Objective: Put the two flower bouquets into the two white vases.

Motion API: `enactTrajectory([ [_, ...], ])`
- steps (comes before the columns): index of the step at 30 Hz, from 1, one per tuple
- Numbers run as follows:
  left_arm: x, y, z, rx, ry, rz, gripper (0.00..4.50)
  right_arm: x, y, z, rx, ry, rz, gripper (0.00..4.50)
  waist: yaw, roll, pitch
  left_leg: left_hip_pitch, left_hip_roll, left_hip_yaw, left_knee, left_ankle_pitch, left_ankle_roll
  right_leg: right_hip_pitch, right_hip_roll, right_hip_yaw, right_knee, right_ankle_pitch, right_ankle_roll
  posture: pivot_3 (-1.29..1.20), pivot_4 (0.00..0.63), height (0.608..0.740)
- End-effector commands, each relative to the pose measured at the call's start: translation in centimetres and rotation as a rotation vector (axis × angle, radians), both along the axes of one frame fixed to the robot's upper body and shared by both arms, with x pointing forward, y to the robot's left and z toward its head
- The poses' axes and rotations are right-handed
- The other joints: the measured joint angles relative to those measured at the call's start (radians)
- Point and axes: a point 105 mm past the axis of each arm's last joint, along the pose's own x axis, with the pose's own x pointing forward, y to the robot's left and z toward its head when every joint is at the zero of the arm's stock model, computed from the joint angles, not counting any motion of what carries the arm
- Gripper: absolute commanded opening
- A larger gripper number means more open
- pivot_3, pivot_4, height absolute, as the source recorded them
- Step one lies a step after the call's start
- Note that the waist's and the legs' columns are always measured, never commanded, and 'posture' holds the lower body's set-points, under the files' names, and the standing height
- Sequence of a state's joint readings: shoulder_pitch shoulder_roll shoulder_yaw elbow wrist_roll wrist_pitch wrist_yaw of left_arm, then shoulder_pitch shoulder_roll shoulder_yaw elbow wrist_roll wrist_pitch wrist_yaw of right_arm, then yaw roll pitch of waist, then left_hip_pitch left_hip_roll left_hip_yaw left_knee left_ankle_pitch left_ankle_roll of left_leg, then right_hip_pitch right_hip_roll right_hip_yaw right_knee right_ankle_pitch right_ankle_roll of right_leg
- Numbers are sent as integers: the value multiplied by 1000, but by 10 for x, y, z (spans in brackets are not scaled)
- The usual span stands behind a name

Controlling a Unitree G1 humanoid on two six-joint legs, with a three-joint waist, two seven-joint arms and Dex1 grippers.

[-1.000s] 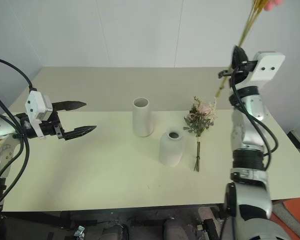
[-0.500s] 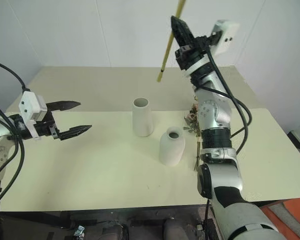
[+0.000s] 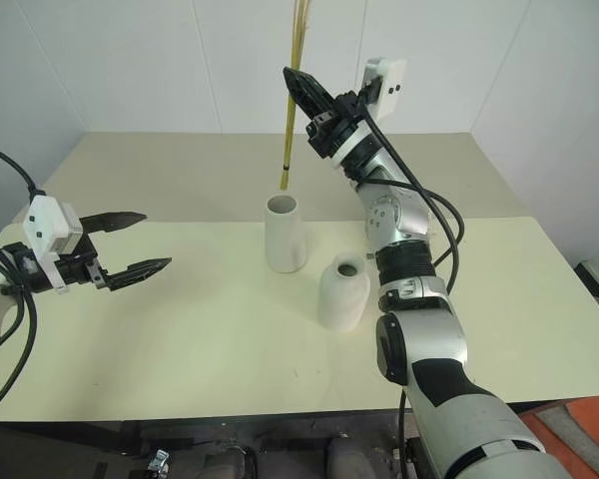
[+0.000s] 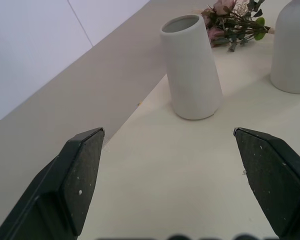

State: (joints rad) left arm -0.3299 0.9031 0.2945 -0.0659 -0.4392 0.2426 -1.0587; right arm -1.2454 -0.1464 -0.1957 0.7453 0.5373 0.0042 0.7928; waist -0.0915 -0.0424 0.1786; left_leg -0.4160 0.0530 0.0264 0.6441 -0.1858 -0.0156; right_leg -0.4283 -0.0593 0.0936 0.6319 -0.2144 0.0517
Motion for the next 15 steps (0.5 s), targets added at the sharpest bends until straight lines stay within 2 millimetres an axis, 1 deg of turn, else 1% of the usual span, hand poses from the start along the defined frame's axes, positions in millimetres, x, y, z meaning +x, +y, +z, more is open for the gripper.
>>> enactTrajectory([
  [1, -4, 1, 13, 0, -49, 3, 4500, -4, 2, 14, -6, -65, -3, 36, -1, 0, 0, 0, 0, 0, 0, 0, 0, 0, 0, 0, 0, 0, 0, 0, 150, 740],
  [8, -3, 0, 13, 2, -50, 5, 4500, 0, 5, 2, -27, -49, 1, 36, -5, 0, 0, 0, 0, 0, 0, 0, 0, 0, 0, 0, 0, 0, 0, 0, 150, 740],
  [11, -4, 1, 13, 7, -48, 8, 4500, -3, 7, -1, -38, -55, 26, 739, -5, 0, 0, 0, 0, 0, 0, 0, 0, 0, 0, 0, 0, 0, 0, 0, 150, 740],
  [15, -3, 2, 13, 14, -47, 11, 4500, -5, 10, -8, -76, -61, 40, 2086, -5, 0, 0, 0, 0, 0, 0, 0, 0, 0, 0, 0, 0, 0, 0, 0, 150, 740],
])
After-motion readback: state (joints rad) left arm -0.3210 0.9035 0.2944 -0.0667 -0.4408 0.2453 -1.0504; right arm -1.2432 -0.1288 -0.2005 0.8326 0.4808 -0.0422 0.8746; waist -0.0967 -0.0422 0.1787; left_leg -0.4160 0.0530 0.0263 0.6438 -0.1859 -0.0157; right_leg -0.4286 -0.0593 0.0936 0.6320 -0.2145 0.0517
